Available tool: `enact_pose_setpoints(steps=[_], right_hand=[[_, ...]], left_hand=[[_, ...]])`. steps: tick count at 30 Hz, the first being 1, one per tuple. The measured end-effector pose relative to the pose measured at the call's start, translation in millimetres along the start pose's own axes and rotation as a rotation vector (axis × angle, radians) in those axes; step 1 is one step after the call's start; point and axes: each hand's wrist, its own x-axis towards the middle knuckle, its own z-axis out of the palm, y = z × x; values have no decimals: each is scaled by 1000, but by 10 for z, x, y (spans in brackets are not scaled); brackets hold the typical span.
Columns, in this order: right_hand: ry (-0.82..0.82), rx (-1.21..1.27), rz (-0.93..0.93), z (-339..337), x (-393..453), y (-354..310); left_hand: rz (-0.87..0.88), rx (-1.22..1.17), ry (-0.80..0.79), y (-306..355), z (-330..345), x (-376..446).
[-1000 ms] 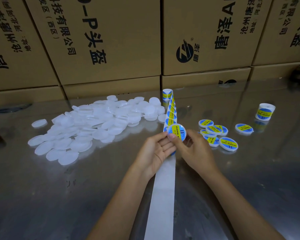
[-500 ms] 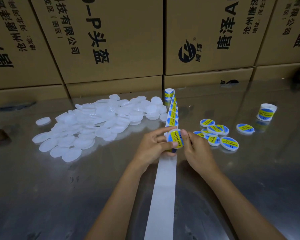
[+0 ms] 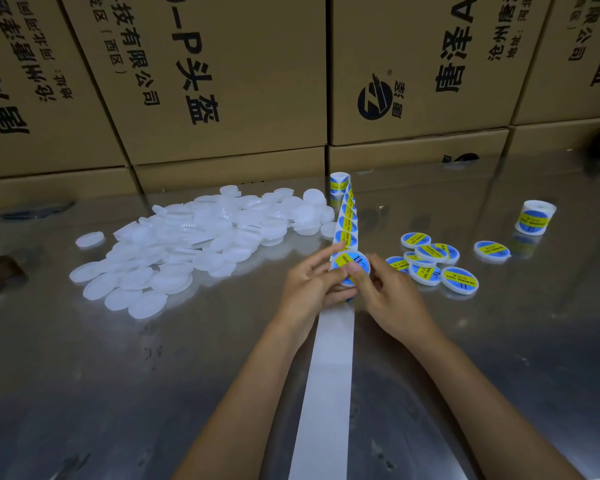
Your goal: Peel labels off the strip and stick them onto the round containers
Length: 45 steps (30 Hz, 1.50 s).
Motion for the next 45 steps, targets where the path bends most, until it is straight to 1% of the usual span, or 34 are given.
enact_pose_setpoints(steps=[2, 5, 8, 10, 13, 16, 18, 23, 28, 30, 33, 36, 39, 42, 45], right_hand=[[-11, 33, 9, -5, -4, 33], [-11, 65, 72, -1, 5, 51], [4, 173, 102, -15, 15, 9], [-30, 217, 104, -23, 8, -58], [-102, 217, 116, 9, -10, -119], [-65, 231, 164, 34, 6, -105], [-53, 171, 135, 26, 17, -85], [-56, 125, 98, 7, -18, -85], [86, -8, 163, 8, 14, -54], [107, -28, 171, 14, 22, -43], [104, -3, 185, 15, 31, -30], [70, 72, 169, 19, 26, -46], [-5, 29, 137, 52, -11, -65], [-34, -9, 125, 74, -6, -54], [-56, -20, 94, 70, -3, -54]], left_hand=[[13, 17, 6, -8, -4, -11], [42, 31, 55, -17, 7, -16], [74, 23, 92, 2, 40, -19], [97, 25, 142, 3, 64, -16], [107, -19, 211, -13, 99, -20], [107, -62, 251, -5, 69, -3], [99, -38, 242, 10, 37, 8], [103, 36, 140, 39, -19, 17], [84, 123, 6, 61, -33, 12], [97, 191, -25, 42, 15, 6], [132, 208, 26, 15, 61, 3], [126, 105, 103, 36, 43, 1], [136, 25, 176, 64, -25, 11], [148, -6, 237, 64, -82, 23], [135, 21, 205, 45, -73, 25]])
